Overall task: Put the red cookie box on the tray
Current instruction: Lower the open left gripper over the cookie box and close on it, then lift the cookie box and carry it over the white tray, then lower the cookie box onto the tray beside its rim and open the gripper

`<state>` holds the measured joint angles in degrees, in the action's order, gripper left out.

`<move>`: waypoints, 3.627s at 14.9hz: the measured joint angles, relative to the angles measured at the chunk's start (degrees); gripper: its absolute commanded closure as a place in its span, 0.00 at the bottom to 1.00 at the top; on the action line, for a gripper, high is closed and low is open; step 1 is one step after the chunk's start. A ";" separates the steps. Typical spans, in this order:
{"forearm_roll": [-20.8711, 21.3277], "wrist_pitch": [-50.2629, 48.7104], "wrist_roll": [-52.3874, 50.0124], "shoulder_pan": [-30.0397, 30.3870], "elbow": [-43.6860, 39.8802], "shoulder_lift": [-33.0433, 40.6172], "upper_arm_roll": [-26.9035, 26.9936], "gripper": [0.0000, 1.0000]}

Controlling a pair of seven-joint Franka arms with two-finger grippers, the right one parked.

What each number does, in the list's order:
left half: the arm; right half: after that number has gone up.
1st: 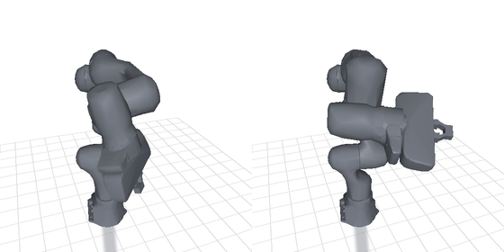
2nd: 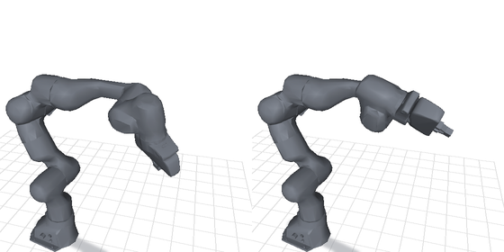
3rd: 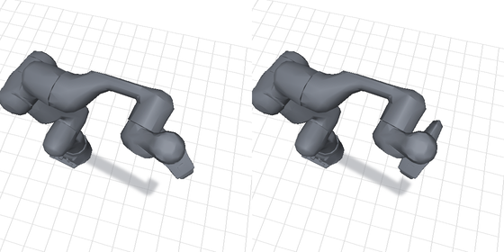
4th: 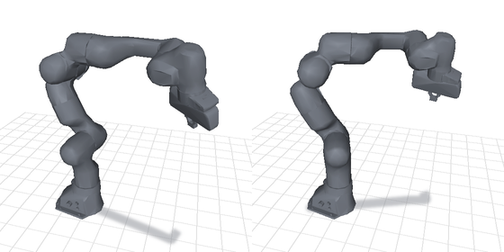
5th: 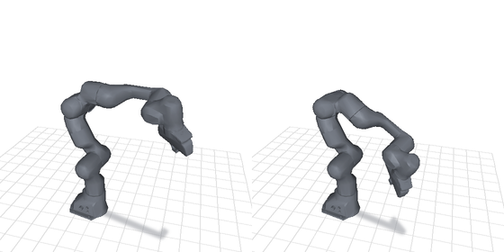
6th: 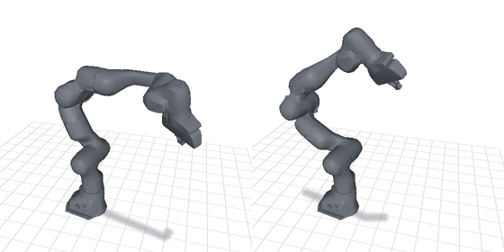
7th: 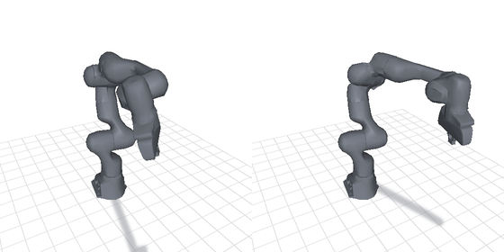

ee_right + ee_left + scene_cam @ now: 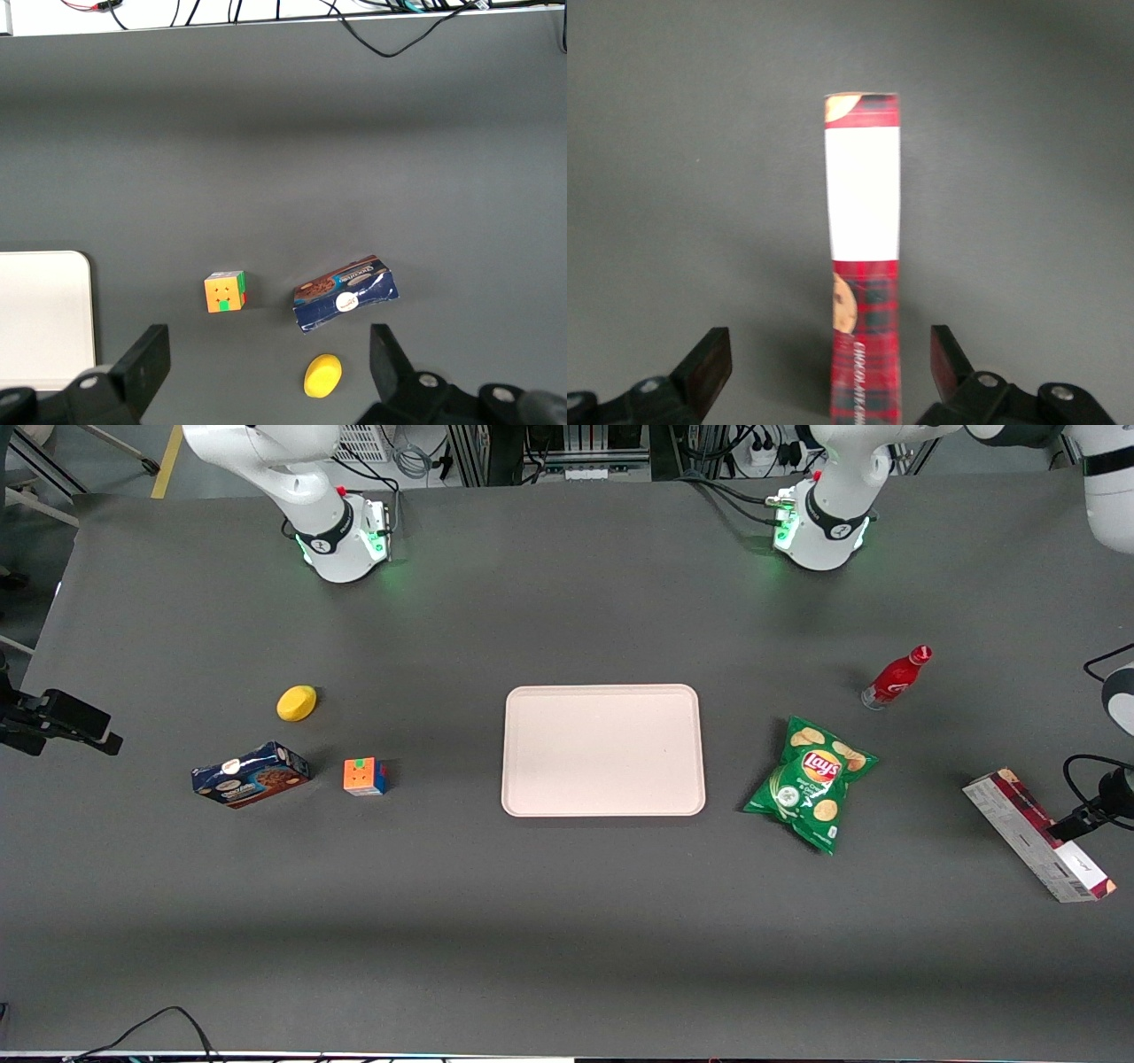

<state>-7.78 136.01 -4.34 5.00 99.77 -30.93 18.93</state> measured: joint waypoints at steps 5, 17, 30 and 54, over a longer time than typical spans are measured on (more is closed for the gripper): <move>-3.14 2.36 0.39 0.56 0.09 -2.42 -0.14 0.00; -6.41 6.58 1.28 0.55 -0.68 -7.02 -1.24 0.84; -6.30 -16.92 11.76 -2.01 -6.62 5.02 -3.55 1.00; 18.55 -1.02 -39.90 -16.44 15.28 14.21 -45.79 1.00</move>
<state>10.77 134.99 -44.24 -11.44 115.05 -16.71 -26.86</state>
